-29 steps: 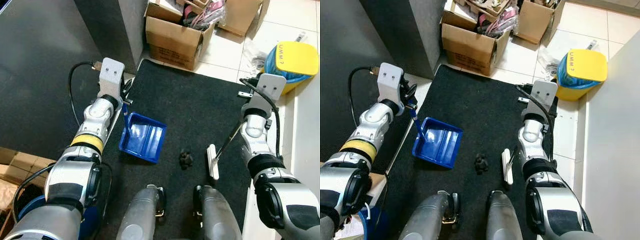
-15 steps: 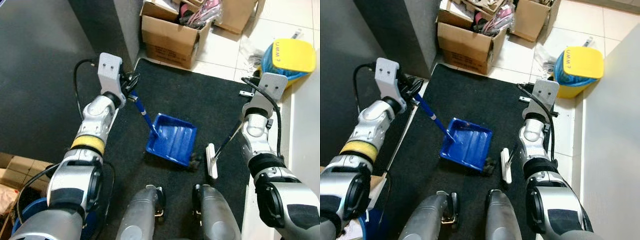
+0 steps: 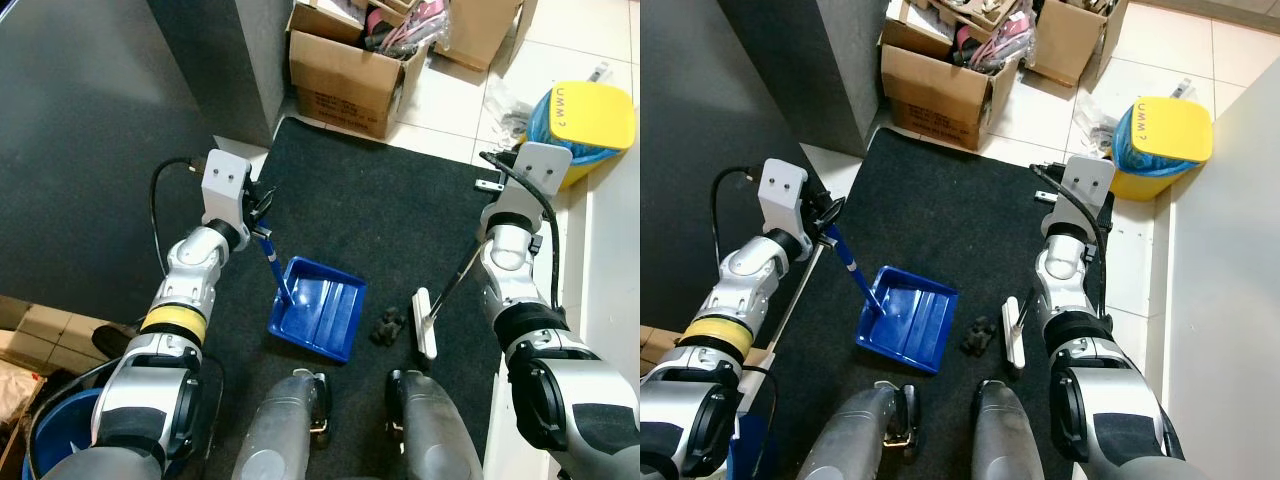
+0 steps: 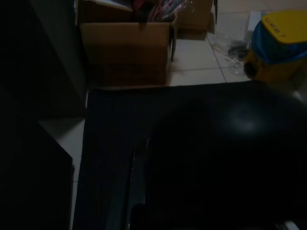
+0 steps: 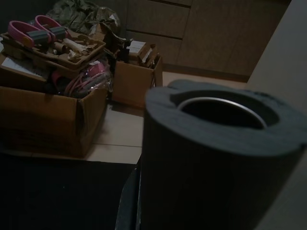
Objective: Sweep floor
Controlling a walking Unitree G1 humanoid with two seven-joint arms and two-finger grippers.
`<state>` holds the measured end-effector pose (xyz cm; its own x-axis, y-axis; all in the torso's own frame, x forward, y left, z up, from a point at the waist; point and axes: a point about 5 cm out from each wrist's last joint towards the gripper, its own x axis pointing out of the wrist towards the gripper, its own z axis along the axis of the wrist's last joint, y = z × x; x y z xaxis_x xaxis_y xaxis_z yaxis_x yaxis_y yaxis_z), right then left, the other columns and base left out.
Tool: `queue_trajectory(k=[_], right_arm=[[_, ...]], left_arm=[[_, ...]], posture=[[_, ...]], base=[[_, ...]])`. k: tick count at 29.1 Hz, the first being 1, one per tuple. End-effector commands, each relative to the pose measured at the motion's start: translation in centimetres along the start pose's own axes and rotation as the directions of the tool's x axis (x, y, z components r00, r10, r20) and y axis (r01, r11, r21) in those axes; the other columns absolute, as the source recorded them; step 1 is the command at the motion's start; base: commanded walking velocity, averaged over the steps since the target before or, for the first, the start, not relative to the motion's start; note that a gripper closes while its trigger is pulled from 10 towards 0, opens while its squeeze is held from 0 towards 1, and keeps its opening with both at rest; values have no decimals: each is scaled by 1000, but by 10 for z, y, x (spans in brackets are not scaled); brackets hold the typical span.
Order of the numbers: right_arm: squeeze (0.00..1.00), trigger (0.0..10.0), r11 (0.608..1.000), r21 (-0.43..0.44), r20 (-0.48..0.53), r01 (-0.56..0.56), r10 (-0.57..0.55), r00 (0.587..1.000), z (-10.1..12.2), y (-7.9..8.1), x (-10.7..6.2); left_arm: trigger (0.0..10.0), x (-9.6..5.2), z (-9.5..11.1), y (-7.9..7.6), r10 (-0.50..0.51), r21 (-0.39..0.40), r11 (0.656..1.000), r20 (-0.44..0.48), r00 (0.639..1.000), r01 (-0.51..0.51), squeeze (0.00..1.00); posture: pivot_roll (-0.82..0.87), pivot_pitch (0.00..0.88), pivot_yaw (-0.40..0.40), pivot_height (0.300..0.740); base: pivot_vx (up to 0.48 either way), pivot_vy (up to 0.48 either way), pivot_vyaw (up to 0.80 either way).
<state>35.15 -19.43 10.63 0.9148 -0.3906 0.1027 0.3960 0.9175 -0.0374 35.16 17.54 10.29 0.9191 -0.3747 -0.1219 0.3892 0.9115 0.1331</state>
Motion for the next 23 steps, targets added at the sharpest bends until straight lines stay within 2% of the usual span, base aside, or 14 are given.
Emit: queue_trajectory(k=[1, 3, 8, 12, 16, 19, 20, 22, 23], right_arm=[[0, 10000, 1000, -5, -29, 4, -4, 1000, -7, -2, -3], [0, 10000, 1000, -5, -27, 5, -5, 1000, -7, -2, -4], [0, 10000, 1000, -3, -25, 19, -19, 1000, -8, -5, -4], [0, 10000, 1000, -6, -28, 28, -28, 999, -11, -8, -6], [0, 10000, 1000, 7, -49, 30, -29, 998, -14, -4, -9], [0, 10000, 999, 19, -62, 38, -37, 997, -15, -3, -10], [0, 10000, 994, 72, -131, 80, -70, 989, -21, 1, -13], [0, 10000, 992, 88, -153, 91, -77, 985, -23, 4, -14], [0, 10000, 986, 128, -192, 105, -79, 978, -26, 11, -17]], left_arm=[[10000, 5, 3, -8, -11, 7, 1000, 10, 1000, 11, 0], [10000, 7, 1, -10, -7, 35, 999, -3, 1000, 7, 0], [10000, 9, -1, -18, -29, 27, 999, -5, 1000, 29, 0], [10000, 7, -14, -27, -45, 2, 999, -45, 998, 45, 0], [10000, 1, -31, -38, -61, -17, 998, -95, 994, 60, 0], [10000, 0, -33, -39, -63, -20, 998, -100, 993, 62, 0], [10000, -3, -36, -40, -56, -43, 998, -107, 993, 52, 0], [10000, -3, -36, -40, -52, -52, 998, -107, 993, 46, 0], [10000, -4, -36, -39, -45, -65, 997, -102, 994, 38, 0]], posture=[[-26, 193, 3, 740], [-36, 196, 9, 740], [-40, 197, 13, 740], [-48, 205, 20, 740], [-44, 206, 15, 740], [-44, 206, 15, 740], [-35, 204, 12, 740], [-35, 204, 12, 740], [-22, 202, 12, 740]], base=[[0, 0, 0], [0, 0, 0], [0, 0, 0], [0, 0, 0], [0, 0, 0], [0, 0, 0], [0, 0, 0], [0, 0, 0], [0, 0, 0]])
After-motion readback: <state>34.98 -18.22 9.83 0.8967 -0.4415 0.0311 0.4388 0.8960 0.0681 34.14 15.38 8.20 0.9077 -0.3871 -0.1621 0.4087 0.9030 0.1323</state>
